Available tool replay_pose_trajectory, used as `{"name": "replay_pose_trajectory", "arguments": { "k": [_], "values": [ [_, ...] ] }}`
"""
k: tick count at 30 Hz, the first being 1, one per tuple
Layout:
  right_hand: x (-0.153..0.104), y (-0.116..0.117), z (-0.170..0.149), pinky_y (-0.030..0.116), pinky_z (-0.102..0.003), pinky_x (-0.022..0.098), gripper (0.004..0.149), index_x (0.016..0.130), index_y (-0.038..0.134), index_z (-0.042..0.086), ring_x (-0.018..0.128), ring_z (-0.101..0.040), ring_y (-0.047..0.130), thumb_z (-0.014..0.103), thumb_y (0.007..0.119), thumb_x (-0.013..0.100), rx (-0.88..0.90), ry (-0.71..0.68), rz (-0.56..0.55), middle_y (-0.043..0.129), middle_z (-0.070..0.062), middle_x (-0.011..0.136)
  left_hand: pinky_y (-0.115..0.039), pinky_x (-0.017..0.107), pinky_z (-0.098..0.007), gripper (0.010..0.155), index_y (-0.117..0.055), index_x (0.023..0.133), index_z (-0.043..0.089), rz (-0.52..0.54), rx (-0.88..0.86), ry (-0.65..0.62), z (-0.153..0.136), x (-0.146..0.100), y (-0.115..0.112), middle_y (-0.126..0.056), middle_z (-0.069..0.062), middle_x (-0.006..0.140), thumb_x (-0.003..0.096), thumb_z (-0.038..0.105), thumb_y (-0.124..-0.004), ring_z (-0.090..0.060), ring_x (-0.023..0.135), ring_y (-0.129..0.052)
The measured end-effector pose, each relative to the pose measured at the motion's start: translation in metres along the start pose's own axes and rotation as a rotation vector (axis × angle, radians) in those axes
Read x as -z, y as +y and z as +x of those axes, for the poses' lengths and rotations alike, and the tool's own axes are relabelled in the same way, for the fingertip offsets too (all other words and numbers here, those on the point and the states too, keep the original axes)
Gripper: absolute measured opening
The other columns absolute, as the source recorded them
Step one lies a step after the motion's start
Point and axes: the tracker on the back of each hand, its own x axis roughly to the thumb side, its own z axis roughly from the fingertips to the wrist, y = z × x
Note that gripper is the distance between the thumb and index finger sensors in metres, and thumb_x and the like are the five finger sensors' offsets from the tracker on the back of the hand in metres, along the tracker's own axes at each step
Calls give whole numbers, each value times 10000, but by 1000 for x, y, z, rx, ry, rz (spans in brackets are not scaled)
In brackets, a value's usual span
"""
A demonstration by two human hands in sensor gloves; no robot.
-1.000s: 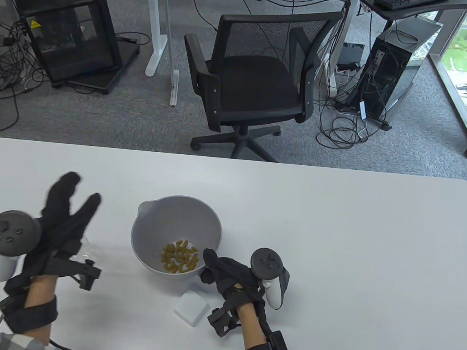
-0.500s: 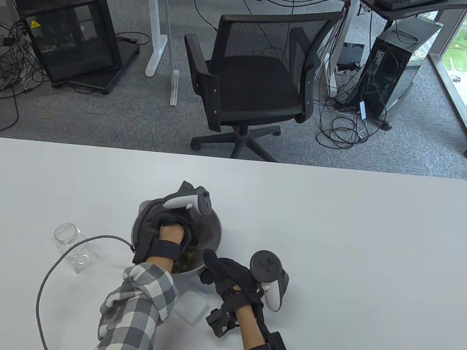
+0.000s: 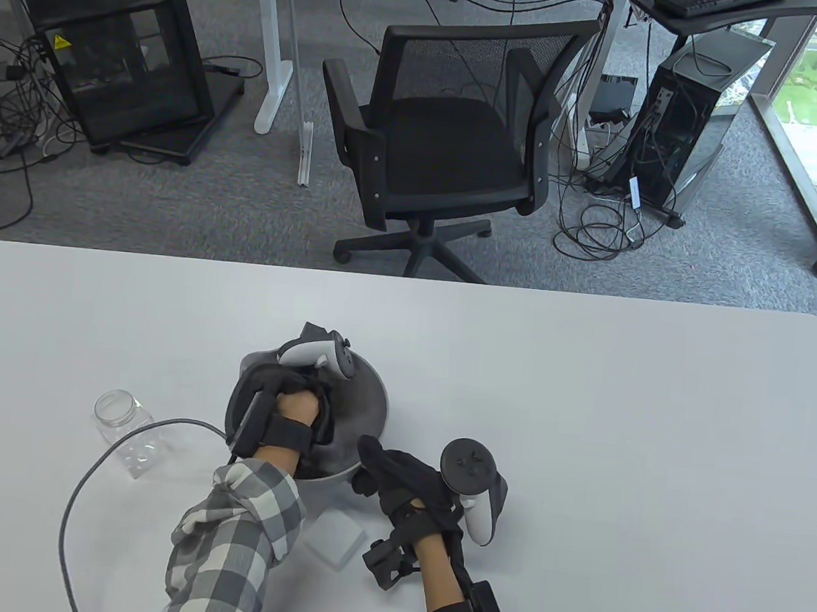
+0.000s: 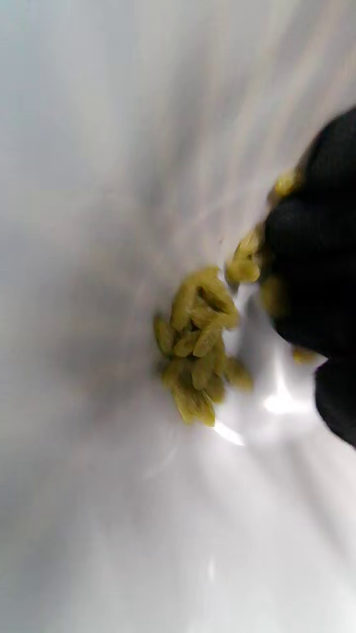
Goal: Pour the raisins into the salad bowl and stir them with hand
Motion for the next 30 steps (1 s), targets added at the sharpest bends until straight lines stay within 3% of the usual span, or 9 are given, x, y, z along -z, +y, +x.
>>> {"name": "replay_pose_trajectory", "arguments": {
  "k": [2,6,11,13,17,20,23,26,30],
  "values": [
    [0,0,0,690,-600,560,598,441,877,184,744,-304,873,707,591,498,-24,-3,-26,987,-68,578,-461,707,-699,628,-463,1113,127,-14,-36,-126,8,-2,-1,-486,-198,1145,605,438,-663,-526,993,-549],
    [0,-1,-2,684,-606,560,601,443,881,174,744,-308,870,702,598,499,5,1,-7,987,-77,576,-557,676,-706,576,-697,1013,39,-39,-263,-452,22,-3,-2,-629,-236,1097,590,430,-685,-558,990,-603],
    [-1,0,-1,693,-594,558,602,441,877,181,738,-295,872,706,589,503,-18,-5,-8,984,-66,566,-718,575,-676,497,-914,855,-3,-46,-215,-155,8,4,-5,-926,-264,890,576,365,-732,-552,794,-889],
    [0,1,0,686,-600,558,605,437,881,173,733,-304,872,701,594,501,0,1,-3,986,-76,561,-641,636,-681,560,-674,1025,37,46,-149,-20,8,-1,3,-660,-274,1058,605,407,-666,-558,905,-718],
    [-1,2,0,690,-599,555,609,437,886,176,733,-304,876,703,588,502,-9,-2,-8,991,-76,564,-592,663,-698,557,-713,963,17,111,-123,-277,21,-1,6,-698,-251,1030,596,432,-664,-577,915,-682],
    [0,2,2,694,-596,553,610,432,885,178,726,-297,880,705,586,501,-31,-2,-9,992,-71,555,-738,609,-637,526,-817,876,38,-66,-219,-438,14,21,-3,-861,-217,946,580,450,-680,-518,833,-849],
    [-1,1,1,694,-599,551,613,443,885,167,748,-298,870,703,593,500,-36,-17,0,988,-77,576,-807,503,-664,529,-931,822,-6,-111,-336,-258,-2,28,-8,-976,-280,830,562,410,-733,-557,707,-949],
    [0,1,1,696,-598,548,617,438,887,166,738,-300,875,700,587,505,-23,1,-6,991,-78,565,-691,602,-688,598,-668,1017,-11,59,-196,19,-2,25,6,-708,-329,1013,602,420,-667,-554,808,-824],
    [-1,6,5,698,-596,545,628,427,896,166,719,-302,886,702,579,506,-50,-8,-8,999,-80,545,-538,654,-741,647,-561,1032,-27,61,-245,-277,12,35,6,-536,-343,1047,598,443,-659,-624,901,-618]
  ]
}}
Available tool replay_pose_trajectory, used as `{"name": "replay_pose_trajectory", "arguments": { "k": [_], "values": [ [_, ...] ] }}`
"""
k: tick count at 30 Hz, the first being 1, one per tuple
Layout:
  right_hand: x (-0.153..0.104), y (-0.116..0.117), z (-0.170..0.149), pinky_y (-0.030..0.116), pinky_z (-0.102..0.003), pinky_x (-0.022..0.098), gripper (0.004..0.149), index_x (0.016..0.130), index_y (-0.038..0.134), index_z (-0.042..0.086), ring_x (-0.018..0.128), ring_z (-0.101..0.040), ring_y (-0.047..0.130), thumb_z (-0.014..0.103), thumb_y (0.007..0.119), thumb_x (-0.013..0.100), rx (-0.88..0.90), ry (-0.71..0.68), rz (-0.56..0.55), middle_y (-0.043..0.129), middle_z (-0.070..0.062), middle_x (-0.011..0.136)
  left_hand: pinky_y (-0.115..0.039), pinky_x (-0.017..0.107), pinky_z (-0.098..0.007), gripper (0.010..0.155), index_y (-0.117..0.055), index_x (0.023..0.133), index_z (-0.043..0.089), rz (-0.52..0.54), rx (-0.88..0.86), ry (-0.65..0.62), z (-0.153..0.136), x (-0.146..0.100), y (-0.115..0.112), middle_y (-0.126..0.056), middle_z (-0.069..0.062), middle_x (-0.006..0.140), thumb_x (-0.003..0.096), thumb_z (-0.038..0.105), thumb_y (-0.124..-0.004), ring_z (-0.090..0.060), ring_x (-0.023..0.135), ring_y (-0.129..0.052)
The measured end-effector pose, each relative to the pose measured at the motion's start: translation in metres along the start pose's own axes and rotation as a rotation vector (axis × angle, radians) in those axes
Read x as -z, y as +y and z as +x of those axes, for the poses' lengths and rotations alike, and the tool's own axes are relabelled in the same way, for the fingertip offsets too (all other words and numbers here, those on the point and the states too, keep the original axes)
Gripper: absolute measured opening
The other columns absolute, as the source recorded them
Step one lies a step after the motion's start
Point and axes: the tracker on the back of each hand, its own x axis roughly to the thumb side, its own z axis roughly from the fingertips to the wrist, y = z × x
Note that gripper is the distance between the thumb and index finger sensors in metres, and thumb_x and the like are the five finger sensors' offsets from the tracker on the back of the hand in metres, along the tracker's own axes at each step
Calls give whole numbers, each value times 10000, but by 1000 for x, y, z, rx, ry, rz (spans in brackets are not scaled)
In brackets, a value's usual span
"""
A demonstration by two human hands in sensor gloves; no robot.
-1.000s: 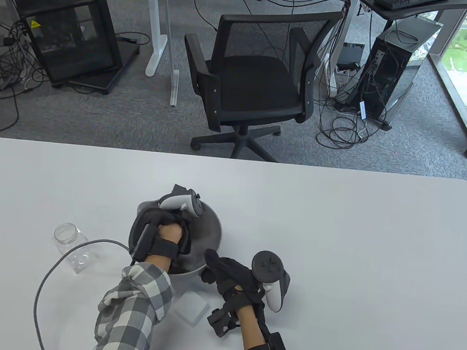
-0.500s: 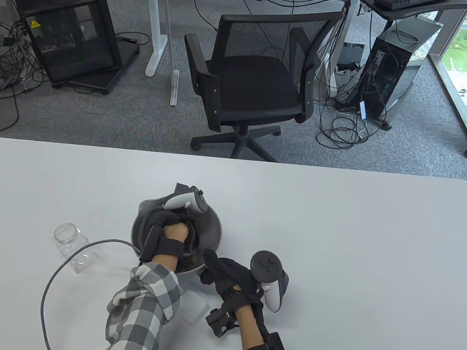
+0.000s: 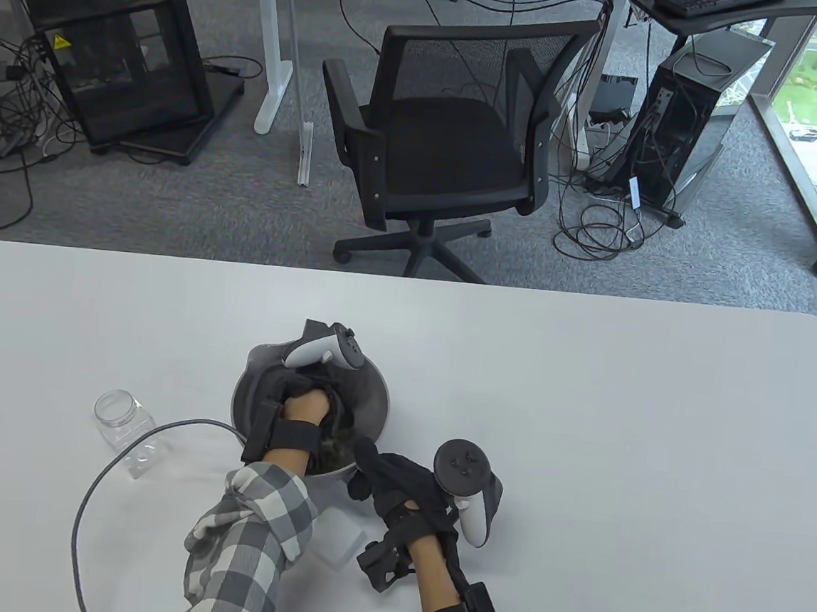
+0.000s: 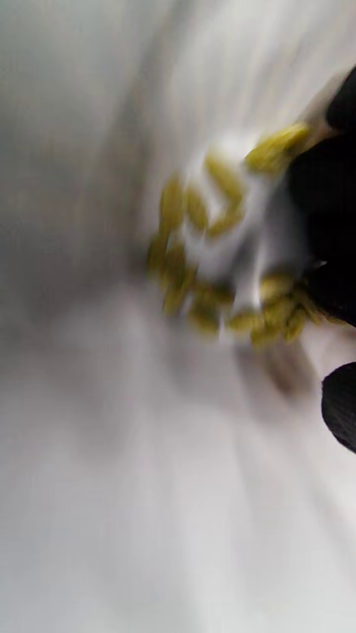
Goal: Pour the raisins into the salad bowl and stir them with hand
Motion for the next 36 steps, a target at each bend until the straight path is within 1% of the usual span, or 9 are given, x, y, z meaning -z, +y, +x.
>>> {"name": "replay_pose_trajectory", "arguments": {
  "k": [4,7,11,16,18,21,23,26,36],
  "values": [
    [-1,-2,-1,707,-594,537,635,423,902,163,717,-294,893,704,580,505,-7,-8,2,1005,-75,543,-754,543,-694,610,-730,937,-66,-200,-328,-264,-9,-5,-10,-718,-387,950,564,417,-708,-631,768,-814],
    [1,-2,4,704,-594,536,633,417,905,152,713,-297,890,698,596,500,-25,-12,13,1003,-84,536,-823,457,-694,545,-950,787,-72,-194,-290,-103,-16,-13,-9,-961,-350,789,555,378,-747,-609,637,-958],
    [-1,-2,6,728,-581,519,630,408,904,167,692,-282,911,698,578,504,-59,20,-28,1012,-64,519,-663,579,-735,648,-645,1017,-63,-85,16,280,-9,-10,-4,-687,-378,977,583,415,-704,-664,794,-750],
    [-1,-3,3,712,-590,527,628,416,903,158,705,-297,896,695,590,505,-31,17,-21,1006,-78,533,-469,643,-767,612,-603,963,-68,-129,-80,-115,3,-3,-7,-484,-335,1028,578,399,-692,-697,876,-434],
    [-1,-3,2,719,-581,527,629,419,901,169,705,-287,900,702,578,508,-29,8,-11,1007,-65,535,-671,612,-698,542,-808,866,-29,-170,-261,-249,-9,-4,-8,-740,-283,980,566,411,-707,-605,865,-713],
    [0,-3,4,712,-587,526,629,417,905,151,711,-299,890,694,601,504,-15,5,-9,1003,-82,538,-782,486,-711,520,-966,754,-78,-194,-301,-79,-17,-9,-12,-932,-336,807,554,355,-757,-619,696,-893],
    [0,-3,7,722,-579,518,627,417,902,159,704,-292,897,693,586,510,-44,23,-20,1005,-74,534,-733,519,-734,567,-832,891,-106,-111,-58,193,-11,-12,-7,-829,-376,884,575,354,-728,-632,712,-862],
    [-3,-2,5,699,-598,526,628,443,903,136,729,-322,874,678,595,519,5,46,-29,996,-105,573,-597,611,-756,634,-527,1061,-7,-21,108,224,5,-20,-2,-444,-430,1032,601,408,-662,-675,842,-651],
    [-24,-43,53,278,-781,598,835,1100,445,60,960,-602,262,667,561,537,-171,-41,-121,419,-376,1086,-621,623,-735,568,-528,1085,39,627,-137,-556,-7,-190,10,-583,-342,1074,620,355,-606,-624,879,-697]
  ]
}}
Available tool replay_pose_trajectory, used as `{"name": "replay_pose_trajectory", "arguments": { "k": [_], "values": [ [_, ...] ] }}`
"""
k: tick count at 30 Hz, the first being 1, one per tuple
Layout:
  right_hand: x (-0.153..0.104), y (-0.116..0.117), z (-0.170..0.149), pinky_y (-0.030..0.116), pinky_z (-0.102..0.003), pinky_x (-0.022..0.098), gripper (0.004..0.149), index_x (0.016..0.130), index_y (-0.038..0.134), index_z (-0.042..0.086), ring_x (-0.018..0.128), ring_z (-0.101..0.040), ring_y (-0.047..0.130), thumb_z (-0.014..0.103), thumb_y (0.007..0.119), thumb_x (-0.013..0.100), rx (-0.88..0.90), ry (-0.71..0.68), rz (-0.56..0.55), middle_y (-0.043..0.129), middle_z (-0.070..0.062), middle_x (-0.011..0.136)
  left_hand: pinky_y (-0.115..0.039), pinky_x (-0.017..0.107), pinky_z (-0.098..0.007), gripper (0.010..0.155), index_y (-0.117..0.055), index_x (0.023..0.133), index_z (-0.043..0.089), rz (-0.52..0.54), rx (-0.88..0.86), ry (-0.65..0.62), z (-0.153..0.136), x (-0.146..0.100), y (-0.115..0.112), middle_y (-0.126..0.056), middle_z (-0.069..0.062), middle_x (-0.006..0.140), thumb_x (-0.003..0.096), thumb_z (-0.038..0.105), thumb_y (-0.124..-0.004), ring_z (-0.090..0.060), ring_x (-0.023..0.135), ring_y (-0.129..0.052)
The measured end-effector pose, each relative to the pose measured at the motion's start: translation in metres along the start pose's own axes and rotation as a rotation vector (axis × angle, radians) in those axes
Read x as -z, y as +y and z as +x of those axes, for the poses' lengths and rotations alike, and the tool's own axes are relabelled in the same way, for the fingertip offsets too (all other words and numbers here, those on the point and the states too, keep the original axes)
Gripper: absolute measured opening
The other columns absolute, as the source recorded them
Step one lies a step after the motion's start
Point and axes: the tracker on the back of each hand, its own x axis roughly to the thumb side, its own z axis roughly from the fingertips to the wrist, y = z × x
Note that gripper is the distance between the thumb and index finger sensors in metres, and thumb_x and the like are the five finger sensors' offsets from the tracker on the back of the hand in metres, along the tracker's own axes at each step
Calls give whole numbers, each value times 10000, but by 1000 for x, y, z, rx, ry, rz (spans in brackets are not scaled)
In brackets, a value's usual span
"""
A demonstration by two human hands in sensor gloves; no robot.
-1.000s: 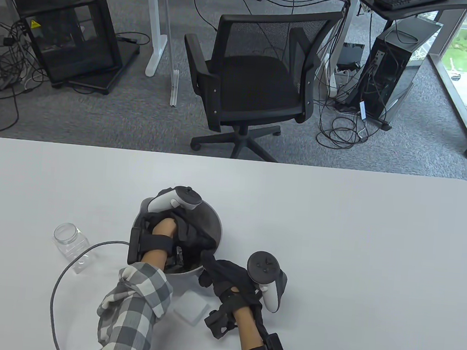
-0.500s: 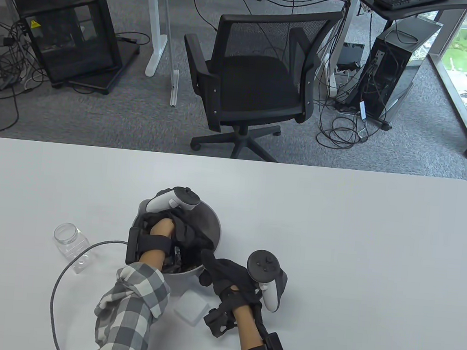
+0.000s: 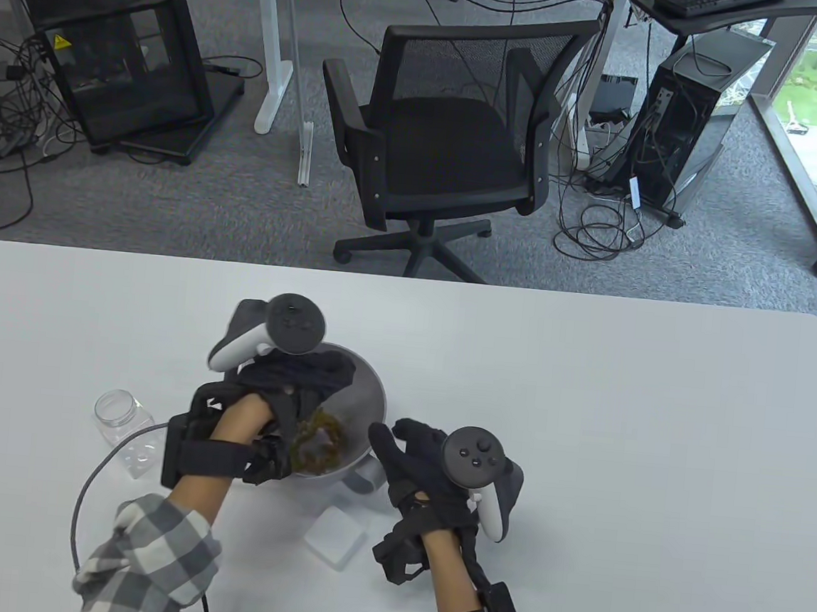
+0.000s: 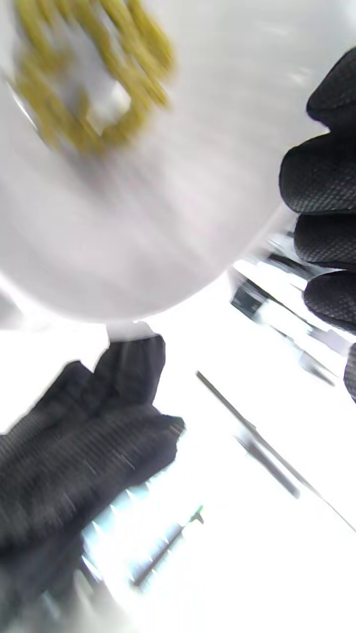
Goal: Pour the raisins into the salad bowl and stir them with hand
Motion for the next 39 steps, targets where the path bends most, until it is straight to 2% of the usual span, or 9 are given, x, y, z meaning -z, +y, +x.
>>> {"name": "replay_pose_trajectory", "arguments": {
  "k": [2,5,7,10,14,17,25,29,39],
  "values": [
    [-9,-13,8,222,-807,575,823,1144,318,173,970,-601,183,674,560,537,78,-77,58,249,-348,1143,-564,626,-774,684,-389,1134,99,176,-86,-178,1,-48,9,-436,-295,1151,607,443,-657,-669,916,-608],
    [-24,-27,15,137,-858,510,865,1139,155,237,977,-597,68,700,561,531,124,-132,151,41,-289,1162,-367,612,-877,859,-124,1148,222,222,-197,-306,-10,-101,-2,-53,-249,1182,590,561,-683,-730,978,-293],
    [-34,-33,16,114,-864,498,882,1122,95,252,968,-596,5,702,569,530,139,-160,237,-48,-246,1145,-289,586,-921,959,14,1111,209,229,-233,-312,-26,-132,-18,124,-316,1096,582,615,-676,-735,973,-148],
    [-45,-34,13,107,-866,493,915,1089,10,250,958,-595,-39,712,567,529,110,-184,290,-115,-208,1122,-263,570,-932,1013,73,1085,177,257,-260,-249,-57,-152,-45,178,-354,1046,579,631,-677,-730,961,-95],
    [-50,-20,-17,116,-864,488,942,1049,-65,211,944,-606,-38,711,547,537,115,-68,356,-140,-228,1091,-262,564,-925,1051,140,1040,101,137,-282,-62,-93,-153,-90,195,-382,1010,593,618,-659,-730,949,-102],
    [-51,-13,-33,103,-857,484,926,1043,-62,219,934,-602,-50,693,556,541,217,49,450,-150,-230,1077,-263,563,-916,1057,147,1020,48,52,-343,1,-103,-147,-106,195,-397,990,603,584,-664,-734,938,-114],
    [-50,-9,-36,108,-850,496,931,1041,-63,193,938,-588,-42,689,549,545,216,54,461,-144,-250,1069,-263,577,-900,1054,151,1013,47,32,-261,-6,-98,-140,-113,187,-396,991,604,577,-664,-721,946,-126],
    [-49,-9,-37,105,-844,504,904,1050,-46,228,942,-579,-47,682,552,547,224,54,463,-143,-229,1076,-256,582,-896,1008,162,1016,168,28,-302,-15,-100,-140,-115,155,-397,1012,605,569,-666,-718,949,-127],
    [-48,-6,-40,110,-839,512,905,1055,-41,214,941,-578,-44,679,549,550,221,72,468,-140,-240,1073,-263,584,-892,1025,171,1006,127,32,-315,2,-109,-136,-116,164,-393,1005,606,564,-667,-714,951,-144]
  ]
}}
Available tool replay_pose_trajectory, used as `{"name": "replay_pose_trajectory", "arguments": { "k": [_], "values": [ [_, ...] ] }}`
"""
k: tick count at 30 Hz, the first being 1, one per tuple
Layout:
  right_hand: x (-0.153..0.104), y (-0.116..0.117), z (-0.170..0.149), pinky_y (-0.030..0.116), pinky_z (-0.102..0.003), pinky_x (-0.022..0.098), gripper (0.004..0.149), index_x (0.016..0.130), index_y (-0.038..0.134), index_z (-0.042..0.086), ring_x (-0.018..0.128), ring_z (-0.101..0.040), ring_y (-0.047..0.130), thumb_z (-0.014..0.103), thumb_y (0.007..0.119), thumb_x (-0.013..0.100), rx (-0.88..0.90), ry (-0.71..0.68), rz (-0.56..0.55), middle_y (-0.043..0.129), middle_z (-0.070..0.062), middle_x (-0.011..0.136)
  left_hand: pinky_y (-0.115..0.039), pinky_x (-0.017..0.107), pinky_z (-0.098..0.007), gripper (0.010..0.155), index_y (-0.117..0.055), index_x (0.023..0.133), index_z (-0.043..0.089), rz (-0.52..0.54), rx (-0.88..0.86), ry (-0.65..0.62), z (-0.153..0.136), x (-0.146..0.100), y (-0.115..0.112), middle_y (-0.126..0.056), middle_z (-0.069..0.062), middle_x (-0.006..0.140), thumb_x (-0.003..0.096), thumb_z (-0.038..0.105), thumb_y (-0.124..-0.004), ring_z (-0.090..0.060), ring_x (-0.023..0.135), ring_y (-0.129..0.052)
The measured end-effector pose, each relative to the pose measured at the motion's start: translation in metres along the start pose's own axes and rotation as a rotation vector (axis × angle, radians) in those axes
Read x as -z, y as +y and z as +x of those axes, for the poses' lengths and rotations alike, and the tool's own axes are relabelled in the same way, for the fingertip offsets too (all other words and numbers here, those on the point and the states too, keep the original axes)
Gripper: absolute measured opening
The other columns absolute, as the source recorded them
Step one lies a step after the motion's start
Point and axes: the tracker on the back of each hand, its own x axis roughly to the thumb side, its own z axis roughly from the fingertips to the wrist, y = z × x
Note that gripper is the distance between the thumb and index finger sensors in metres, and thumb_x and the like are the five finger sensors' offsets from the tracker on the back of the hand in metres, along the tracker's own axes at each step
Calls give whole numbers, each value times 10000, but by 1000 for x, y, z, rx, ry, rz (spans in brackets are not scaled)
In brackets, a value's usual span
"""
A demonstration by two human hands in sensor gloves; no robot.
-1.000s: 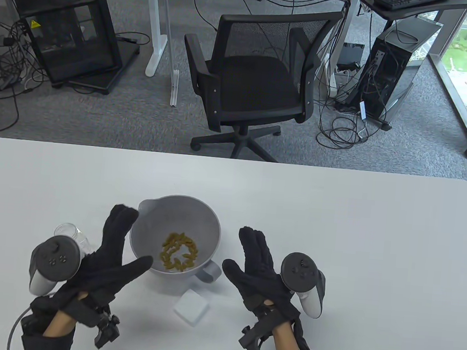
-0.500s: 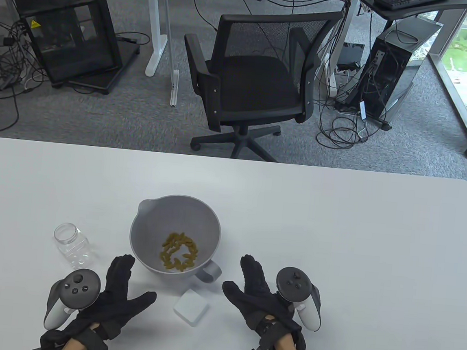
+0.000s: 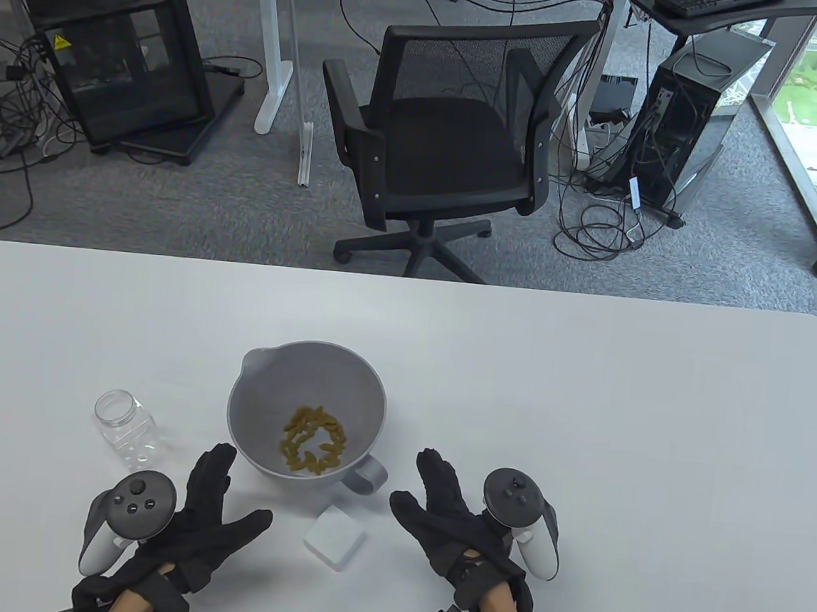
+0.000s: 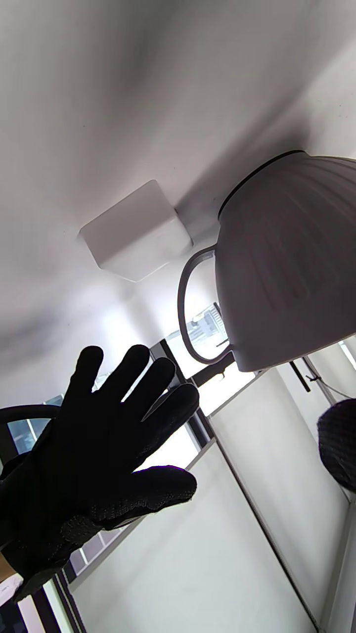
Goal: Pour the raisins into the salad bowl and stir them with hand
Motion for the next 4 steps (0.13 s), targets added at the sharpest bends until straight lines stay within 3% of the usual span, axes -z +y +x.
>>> {"name": "replay_pose_trajectory", "arguments": {
  "k": [4],
  "values": [
    [1,-2,-3,117,-835,519,899,1057,-35,208,943,-577,-34,676,544,553,12,15,-16,-133,-248,1073,-263,585,-891,1019,163,1009,123,-3,17,-8,0,1,-1,159,-393,1007,608,559,-666,-711,952,-150]
  ]
}}
